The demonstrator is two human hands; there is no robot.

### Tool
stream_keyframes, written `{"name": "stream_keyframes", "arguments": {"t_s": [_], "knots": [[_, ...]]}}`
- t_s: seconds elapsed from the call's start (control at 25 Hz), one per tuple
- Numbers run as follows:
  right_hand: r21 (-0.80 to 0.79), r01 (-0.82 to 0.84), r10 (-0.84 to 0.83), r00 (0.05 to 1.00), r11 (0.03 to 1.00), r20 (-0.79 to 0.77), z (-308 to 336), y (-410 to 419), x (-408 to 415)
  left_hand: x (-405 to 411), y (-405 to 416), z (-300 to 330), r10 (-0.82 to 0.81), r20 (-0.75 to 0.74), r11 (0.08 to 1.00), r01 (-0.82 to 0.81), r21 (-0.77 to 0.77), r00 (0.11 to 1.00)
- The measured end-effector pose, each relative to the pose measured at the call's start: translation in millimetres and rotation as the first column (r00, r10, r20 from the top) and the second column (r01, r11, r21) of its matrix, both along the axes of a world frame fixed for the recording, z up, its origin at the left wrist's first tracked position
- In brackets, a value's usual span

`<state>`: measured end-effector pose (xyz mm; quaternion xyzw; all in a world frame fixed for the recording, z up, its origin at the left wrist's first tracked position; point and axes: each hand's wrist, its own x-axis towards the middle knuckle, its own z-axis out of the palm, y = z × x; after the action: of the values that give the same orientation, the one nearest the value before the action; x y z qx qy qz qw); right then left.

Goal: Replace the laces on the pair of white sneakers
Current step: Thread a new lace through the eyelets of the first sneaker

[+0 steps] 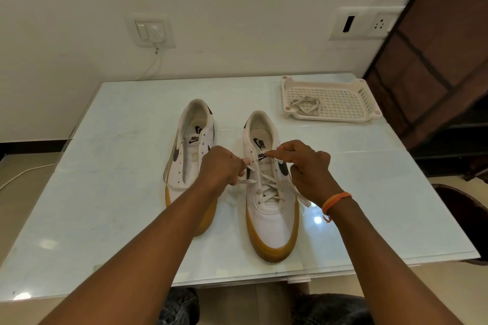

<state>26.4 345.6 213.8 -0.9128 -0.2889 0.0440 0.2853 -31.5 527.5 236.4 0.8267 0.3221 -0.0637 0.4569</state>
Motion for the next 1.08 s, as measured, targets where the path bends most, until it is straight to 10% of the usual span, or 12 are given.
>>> {"name": "stream_keyframes", "arguments": {"t_s": [0.36, 0.6, 0.72, 1.08], "knots": [[0.029, 0.016, -0.015, 0.998, 0.999, -0.054, 2, -2, 2, 8, 57, 20, 0.351, 0.473, 0.894, -0.440, 0.089, 0.808], [0.072, 0.021, -0.015, 0.996, 0.997, -0.083, -1, -2, 1, 0, 36, 14, -0.054, -0.002, 0.961, 0.052, 0.270, 0.999], [0.183, -0.016, 0.030, 0.997, 0.983, -0.075, -3, -6, 2, -3, 16, 14, -0.170, -0.145, 0.981, 0.181, 0.066, 0.975], [0.000, -0.123, 0.122, 0.980, 0.992, -0.160, -1, -15, 1, 1, -3, 13, -0.038, -0.117, 0.991, 0.023, -0.130, 0.992]]}}
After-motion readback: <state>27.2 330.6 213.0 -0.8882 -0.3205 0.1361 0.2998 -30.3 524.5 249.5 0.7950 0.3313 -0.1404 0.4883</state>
